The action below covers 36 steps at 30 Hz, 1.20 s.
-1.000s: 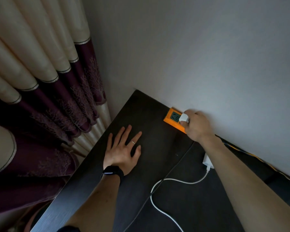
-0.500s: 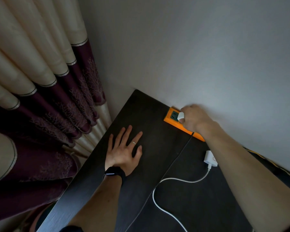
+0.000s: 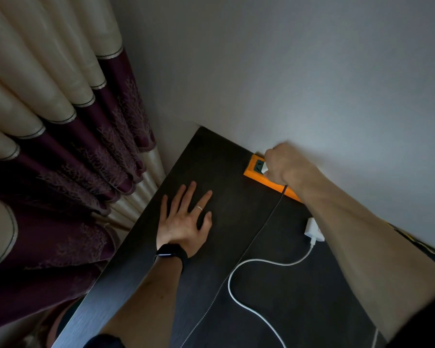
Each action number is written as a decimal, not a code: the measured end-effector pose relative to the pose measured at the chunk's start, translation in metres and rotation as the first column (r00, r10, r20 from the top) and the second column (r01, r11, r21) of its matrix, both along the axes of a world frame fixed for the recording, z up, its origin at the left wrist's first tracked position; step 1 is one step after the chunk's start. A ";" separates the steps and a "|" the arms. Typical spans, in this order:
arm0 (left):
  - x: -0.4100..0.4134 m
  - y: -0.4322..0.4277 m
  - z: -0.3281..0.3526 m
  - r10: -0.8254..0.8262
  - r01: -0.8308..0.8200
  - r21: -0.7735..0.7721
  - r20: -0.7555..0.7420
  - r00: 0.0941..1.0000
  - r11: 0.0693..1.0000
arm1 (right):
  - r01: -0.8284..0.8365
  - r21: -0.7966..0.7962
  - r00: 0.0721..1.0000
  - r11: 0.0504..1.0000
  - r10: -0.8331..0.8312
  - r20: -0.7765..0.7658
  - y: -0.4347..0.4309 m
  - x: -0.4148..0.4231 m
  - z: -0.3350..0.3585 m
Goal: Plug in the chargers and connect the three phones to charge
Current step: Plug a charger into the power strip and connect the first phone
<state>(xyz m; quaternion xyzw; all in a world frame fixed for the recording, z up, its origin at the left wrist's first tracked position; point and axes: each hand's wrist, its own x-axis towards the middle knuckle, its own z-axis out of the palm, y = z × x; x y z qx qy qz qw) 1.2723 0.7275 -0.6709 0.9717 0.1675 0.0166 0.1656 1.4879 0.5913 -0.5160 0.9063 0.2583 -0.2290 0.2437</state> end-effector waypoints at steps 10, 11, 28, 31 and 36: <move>-0.003 -0.002 0.001 -0.012 0.012 0.033 0.007 1.000 0.999 | -0.076 -0.038 0.997 0.996 0.075 -0.021 0.008 -0.006 0.006; -0.004 -0.003 0.001 -0.013 0.013 0.041 0.006 1.000 0.999 | -0.080 -0.054 0.997 0.995 0.079 -0.025 0.007 -0.008 0.005; 0.001 -0.004 0.000 0.003 -0.002 0.067 -0.011 1.000 0.998 | -0.052 0.013 0.998 0.999 0.053 -0.038 0.003 -0.001 0.003; 0.001 -0.005 0.001 0.004 -0.003 0.065 -0.019 1.000 0.998 | -0.026 0.039 1.000 0.999 0.026 -0.009 0.008 0.006 0.001; 0.000 -0.002 0.001 0.011 -0.010 0.070 -0.012 1.000 0.997 | 0.214 0.396 0.970 0.893 -0.242 0.021 0.001 -0.007 -0.007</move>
